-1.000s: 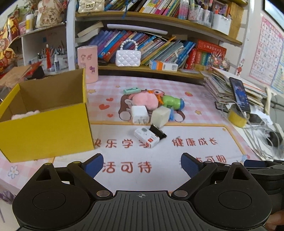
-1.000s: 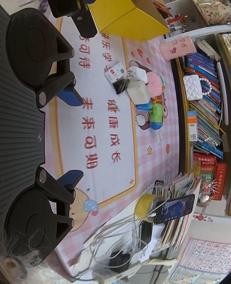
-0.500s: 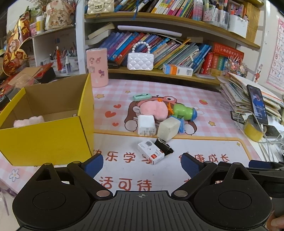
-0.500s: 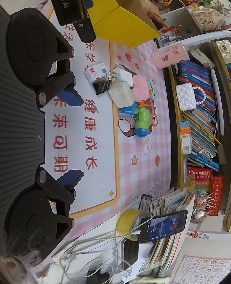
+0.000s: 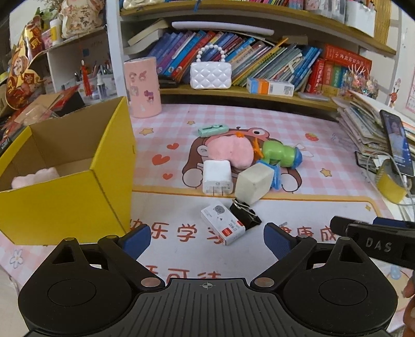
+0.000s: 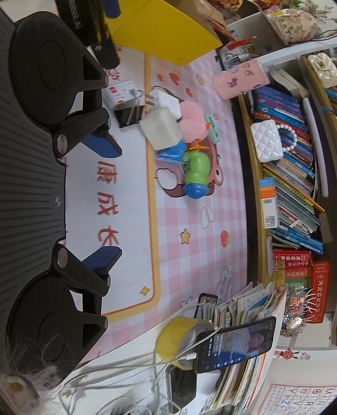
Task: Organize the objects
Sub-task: 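Grasp the white staple box with the left tool while the right tool grasps the black binder clip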
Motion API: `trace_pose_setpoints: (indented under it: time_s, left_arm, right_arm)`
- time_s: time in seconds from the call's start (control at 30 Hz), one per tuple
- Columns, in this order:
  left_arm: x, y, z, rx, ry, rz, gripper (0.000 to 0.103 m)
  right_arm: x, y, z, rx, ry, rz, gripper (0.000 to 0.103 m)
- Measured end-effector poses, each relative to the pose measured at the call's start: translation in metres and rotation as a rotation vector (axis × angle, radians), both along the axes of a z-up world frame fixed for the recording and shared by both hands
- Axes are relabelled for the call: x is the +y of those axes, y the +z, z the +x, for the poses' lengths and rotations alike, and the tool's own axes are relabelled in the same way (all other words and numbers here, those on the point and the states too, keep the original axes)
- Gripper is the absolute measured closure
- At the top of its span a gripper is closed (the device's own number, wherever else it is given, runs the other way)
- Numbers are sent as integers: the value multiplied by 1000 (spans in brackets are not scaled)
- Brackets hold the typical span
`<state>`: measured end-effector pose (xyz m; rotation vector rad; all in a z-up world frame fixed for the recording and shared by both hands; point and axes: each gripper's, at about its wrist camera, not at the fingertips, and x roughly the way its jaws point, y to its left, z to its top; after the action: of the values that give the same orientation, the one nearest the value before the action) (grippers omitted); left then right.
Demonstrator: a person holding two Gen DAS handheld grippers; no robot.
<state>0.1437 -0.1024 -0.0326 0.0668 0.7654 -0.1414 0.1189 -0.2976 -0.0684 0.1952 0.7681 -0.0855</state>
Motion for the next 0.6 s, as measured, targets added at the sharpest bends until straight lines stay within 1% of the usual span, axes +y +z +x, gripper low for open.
trace_pose_setpoints:
  time_s: [0.1,0.13,0.23,0.3,0.37,0.43,0.6]
  left_arm:
    - [-5,-9,12,18,-7,4,16]
    - [-7,-13,16,23,-10,10,21]
    - [-11,-28,30,61,-23,26,32]
    - [-13,-36,37,80,-24,31,36]
    - [-15,-40,43,87,-12,32,38]
    - [-16,-40,48,86,0,16,38]
    - [-22,-43,58,69,24,36,40]
  right_arm:
    - [-2,-2,11,-11,6,3,30]
    - [-3,-2,14,-11,8,7,31]
    - [-5,-2,24,-13,10,13,31]
    - [-5,-1,28,-16,15,10,31]
    - [-6,0,31,-18,24,8,31]
    - [-6,1,32,-15,29,9,31]
    - [-5,-1,33,-4,41,19,31]
